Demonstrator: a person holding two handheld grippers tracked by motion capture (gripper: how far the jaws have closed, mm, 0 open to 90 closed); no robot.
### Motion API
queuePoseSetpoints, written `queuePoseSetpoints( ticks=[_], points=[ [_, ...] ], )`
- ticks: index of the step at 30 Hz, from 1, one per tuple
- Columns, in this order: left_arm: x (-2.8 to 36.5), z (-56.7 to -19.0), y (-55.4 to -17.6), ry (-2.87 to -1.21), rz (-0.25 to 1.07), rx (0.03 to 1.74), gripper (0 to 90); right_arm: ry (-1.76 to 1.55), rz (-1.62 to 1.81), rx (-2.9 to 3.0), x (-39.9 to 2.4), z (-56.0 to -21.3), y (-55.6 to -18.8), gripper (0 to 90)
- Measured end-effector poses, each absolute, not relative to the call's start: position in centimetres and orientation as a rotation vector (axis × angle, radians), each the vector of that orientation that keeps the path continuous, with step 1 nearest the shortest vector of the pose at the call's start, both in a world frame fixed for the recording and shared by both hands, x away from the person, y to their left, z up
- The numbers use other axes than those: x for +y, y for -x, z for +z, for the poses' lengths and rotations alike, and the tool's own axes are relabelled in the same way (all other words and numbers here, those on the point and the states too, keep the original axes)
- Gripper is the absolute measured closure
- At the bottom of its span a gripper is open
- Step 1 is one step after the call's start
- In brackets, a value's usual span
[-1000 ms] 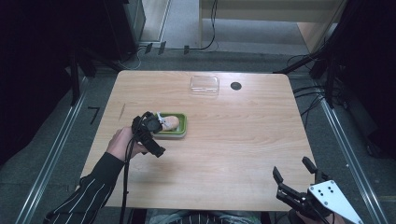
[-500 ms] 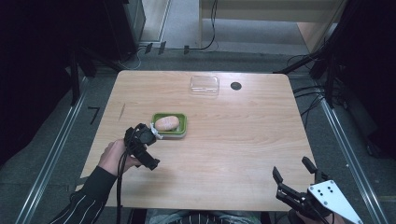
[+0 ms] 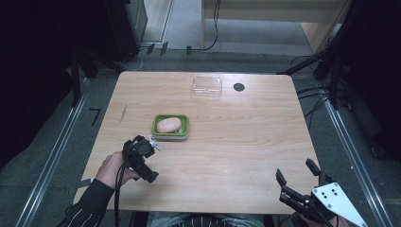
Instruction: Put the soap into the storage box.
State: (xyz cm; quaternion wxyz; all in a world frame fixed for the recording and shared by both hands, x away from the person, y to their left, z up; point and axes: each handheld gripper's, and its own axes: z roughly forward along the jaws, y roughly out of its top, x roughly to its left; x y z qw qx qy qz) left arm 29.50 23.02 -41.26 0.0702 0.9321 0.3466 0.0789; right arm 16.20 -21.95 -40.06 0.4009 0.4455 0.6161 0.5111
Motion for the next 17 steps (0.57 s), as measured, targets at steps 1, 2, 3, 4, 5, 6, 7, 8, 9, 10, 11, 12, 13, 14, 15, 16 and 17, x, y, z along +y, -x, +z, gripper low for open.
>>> queuePoseSetpoints(
  ticks=[1, 2, 3, 4, 5, 6, 7, 8, 9, 10, 11, 12, 13, 14, 15, 16, 17],
  points=[
    [23.1, -41.4, -29.3, -2.795, 0.239, 1.050, 2.2, -1.127, 1.292, 1.558, -22.0, -40.1, -16.2, 13.2],
    [23.1, -41.5, -29.1, -2.800, 0.232, 1.052, 2.1, -1.128, 1.292, 1.559, -22.0, -40.1, -16.2, 13.3],
    [23.2, -41.8, -28.9, -2.798, 0.226, 1.055, 2.1, -1.128, 1.292, 1.559, -22.0, -40.1, -16.2, 13.3],
    [23.2, -42.1, -28.7, -2.797, 0.223, 1.055, 2.1, -1.128, 1.292, 1.559, -22.0, -40.1, -16.2, 13.3],
    [23.2, -42.4, -28.4, -2.795, 0.224, 1.056, 2.1, -1.128, 1.292, 1.558, -22.0, -40.1, -16.2, 13.3],
    [23.3, -42.7, -28.2, -2.801, 0.214, 1.057, 2.1, -1.128, 1.293, 1.558, -22.0, -40.1, -16.2, 13.2],
    [23.4, -42.8, -28.1, -2.803, 0.206, 1.056, 2.1, -1.129, 1.292, 1.557, -22.0, -40.1, -16.2, 13.3],
    [23.5, -43.0, -28.0, -2.796, 0.201, 1.061, 2.1, -1.128, 1.292, 1.558, -22.0, -40.1, -16.2, 13.3],
    [23.7, -43.1, -28.0, -2.798, 0.197, 1.065, 2.1, -1.129, 1.292, 1.558, -21.9, -40.1, -16.2, 13.3],
    [23.7, -43.2, -28.0, -2.796, 0.194, 1.071, 2.1, -1.129, 1.293, 1.558, -21.9, -40.1, -16.2, 13.3],
    [23.8, -43.3, -28.0, -2.796, 0.189, 1.071, 1.9, -1.129, 1.294, 1.557, -22.0, -40.1, -16.2, 13.3],
    [23.8, -43.4, -28.1, -2.803, 0.187, 1.065, 1.8, -1.131, 1.294, 1.556, -22.0, -40.1, -16.1, 13.2],
    [23.8, -43.5, -28.2, -2.804, 0.182, 1.063, 1.7, -1.126, 1.294, 1.556, -22.0, -40.1, -16.2, 13.2],
    [23.8, -43.5, -28.2, -2.805, 0.184, 1.062, 1.0, -1.126, 1.293, 1.557, -22.0, -40.1, -16.2, 13.2],
    [23.8, -43.5, -28.2, -2.802, 0.182, 1.054, 1.0, -1.126, 1.293, 1.557, -22.0, -40.1, -16.2, 13.2],
    [23.7, -43.5, -28.2, -2.802, 0.177, 1.047, 0.9, -1.127, 1.293, 1.556, -22.0, -40.1, -16.2, 13.3],
    [23.7, -43.6, -28.3, -2.800, 0.173, 1.043, 0.9, -1.127, 1.293, 1.557, -22.0, -40.1, -16.2, 13.2]
  ],
)
